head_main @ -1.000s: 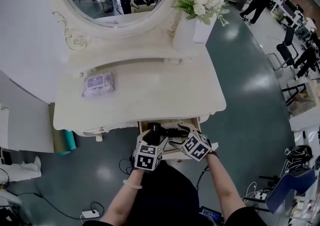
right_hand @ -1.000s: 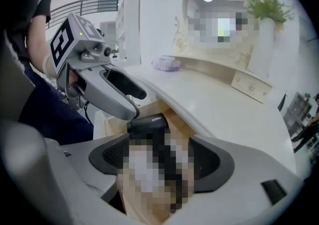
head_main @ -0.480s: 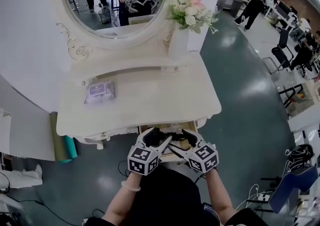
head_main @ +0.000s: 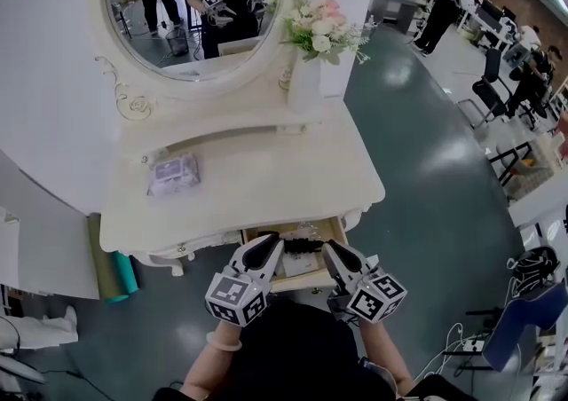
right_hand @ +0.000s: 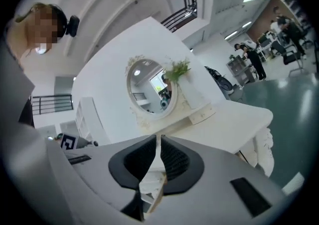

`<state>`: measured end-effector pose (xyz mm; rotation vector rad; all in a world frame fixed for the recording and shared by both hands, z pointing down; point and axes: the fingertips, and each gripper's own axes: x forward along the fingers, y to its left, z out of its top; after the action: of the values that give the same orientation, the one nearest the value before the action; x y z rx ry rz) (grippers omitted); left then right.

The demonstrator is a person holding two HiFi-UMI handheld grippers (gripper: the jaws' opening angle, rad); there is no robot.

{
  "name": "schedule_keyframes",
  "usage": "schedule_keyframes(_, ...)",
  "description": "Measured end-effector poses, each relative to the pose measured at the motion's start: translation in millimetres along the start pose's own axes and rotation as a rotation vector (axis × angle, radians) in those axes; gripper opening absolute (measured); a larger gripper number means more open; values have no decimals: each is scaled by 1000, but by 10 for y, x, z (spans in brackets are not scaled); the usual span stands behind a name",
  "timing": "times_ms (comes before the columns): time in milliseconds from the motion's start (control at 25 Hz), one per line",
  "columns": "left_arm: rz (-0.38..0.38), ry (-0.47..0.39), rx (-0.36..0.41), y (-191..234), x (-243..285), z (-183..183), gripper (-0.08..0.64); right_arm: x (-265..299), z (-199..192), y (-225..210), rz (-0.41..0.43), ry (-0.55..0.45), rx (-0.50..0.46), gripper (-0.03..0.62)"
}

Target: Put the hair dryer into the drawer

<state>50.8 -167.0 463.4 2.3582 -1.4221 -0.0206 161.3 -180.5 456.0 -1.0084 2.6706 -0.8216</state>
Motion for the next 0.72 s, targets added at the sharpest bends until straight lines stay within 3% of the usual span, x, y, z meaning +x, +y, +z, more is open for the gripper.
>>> schedule_keyframes(80,16,28,19,1,-21,-80,35,-73,19,16,-1,-70,49,21)
schedule_keyframes(160,20,50,27,-20,-45,-167,11,-112,-11,68,-9,-91,32,21)
schedule_keyframes(360,-33,42,-14,-197,-104,-283,3,-112,-154,243,-77,-54,-140,20)
schedule_keyframes(560,-65,32,-38,-294,-159,-362,3,-62,-387,331,-95,-6,-112,18)
schedule_keyframes(720,-64,49,-5,-342,-196,-427,3,-90,-394,402,-81,3,-184,17)
